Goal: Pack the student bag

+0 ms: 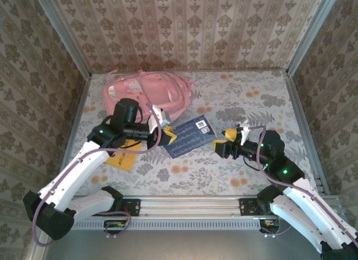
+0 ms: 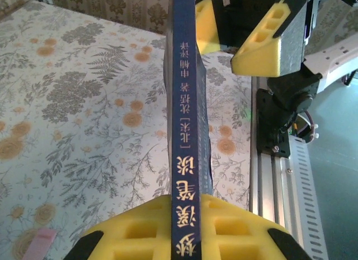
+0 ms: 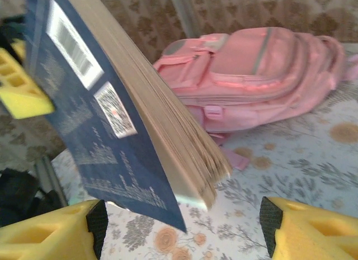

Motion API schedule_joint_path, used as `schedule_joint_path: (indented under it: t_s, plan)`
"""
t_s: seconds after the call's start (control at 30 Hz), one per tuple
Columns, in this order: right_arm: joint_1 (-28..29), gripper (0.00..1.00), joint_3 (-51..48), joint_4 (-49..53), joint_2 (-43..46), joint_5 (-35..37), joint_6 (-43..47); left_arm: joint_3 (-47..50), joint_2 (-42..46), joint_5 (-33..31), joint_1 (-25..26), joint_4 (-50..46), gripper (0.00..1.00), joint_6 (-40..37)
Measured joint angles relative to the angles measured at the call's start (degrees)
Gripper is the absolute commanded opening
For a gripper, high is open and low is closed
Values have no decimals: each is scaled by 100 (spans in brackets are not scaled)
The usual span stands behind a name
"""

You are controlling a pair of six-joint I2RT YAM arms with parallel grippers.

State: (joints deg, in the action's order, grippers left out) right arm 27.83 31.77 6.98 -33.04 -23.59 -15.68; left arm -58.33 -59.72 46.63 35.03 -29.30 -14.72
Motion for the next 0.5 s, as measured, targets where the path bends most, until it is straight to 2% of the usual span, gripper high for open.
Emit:
schedule_joint_path:
  t_s: [0.23, 0.5]
  plan:
    - [83, 75, 295, 269, -55, -577, 568, 804, 553, 404, -20, 293, 0, -105]
    - [195, 80, 758, 503, -284, -778, 1176, 835, 605, 704, 59, 442, 0, -234]
